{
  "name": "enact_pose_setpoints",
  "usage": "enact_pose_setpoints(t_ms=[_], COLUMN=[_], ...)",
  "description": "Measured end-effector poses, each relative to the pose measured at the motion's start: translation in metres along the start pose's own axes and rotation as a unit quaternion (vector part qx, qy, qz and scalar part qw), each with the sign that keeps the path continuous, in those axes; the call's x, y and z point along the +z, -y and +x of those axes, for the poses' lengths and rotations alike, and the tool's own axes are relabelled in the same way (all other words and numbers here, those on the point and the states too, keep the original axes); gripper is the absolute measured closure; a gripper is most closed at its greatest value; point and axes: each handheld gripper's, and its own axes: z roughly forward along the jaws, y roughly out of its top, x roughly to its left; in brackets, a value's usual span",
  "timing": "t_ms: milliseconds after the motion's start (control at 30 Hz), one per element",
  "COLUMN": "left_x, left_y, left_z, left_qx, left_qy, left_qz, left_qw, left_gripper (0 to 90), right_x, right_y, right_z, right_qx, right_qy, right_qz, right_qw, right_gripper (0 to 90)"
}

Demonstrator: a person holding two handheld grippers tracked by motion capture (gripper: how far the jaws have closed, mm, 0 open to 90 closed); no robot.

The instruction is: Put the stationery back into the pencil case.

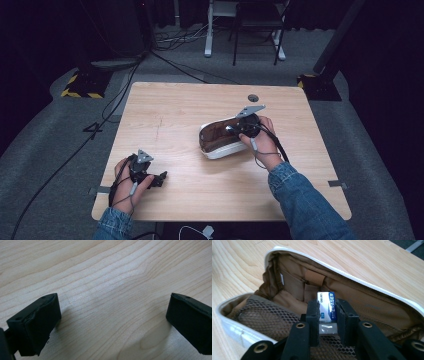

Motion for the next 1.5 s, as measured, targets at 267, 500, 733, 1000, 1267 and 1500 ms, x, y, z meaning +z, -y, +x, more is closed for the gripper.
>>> enact_pose_setpoints(t_ms=[267,500,733,1000,1267,1500], left_x=[0.0,0.0,0.0,-0.001,0.0,0.0], left_y=[0.0,0.0,0.0,0.0,0.0,0.0], left_z=[0.0,0.0,0.0,0.0,-0.001,0.0], left_qx=[0.001,0.0,0.001,0.005,0.005,0.005], left_qy=[0.001,0.001,0.0,0.002,0.0,0.0], left_qz=[0.0,0.0,0.0,0.001,0.0,0.0], left_qw=[1.0,1.0,1.0,1.0,1.0,1.0], left_gripper=[0.1,0.2,0.2,0.2,0.2,0.2], right_x=[0.01,0.017,0.022,0.014,-0.009,-0.041], right_y=[0.0,0.0,0.001,-0.001,0.003,0.013], right_z=[-0.002,-0.001,-0.002,0.0,-0.001,0.002], right_qx=[-0.003,-0.009,-0.013,-0.009,-0.002,0.025], right_qy=[0.004,0.01,0.014,0.023,0.022,0.021], right_qz=[0.013,0.022,0.026,0.008,-0.021,-0.057], right_qw=[0.9999,0.9997,0.9995,0.9997,0.9995,0.9978], right_gripper=[73.6,73.6,73.4,60.6,56.2,40.1])
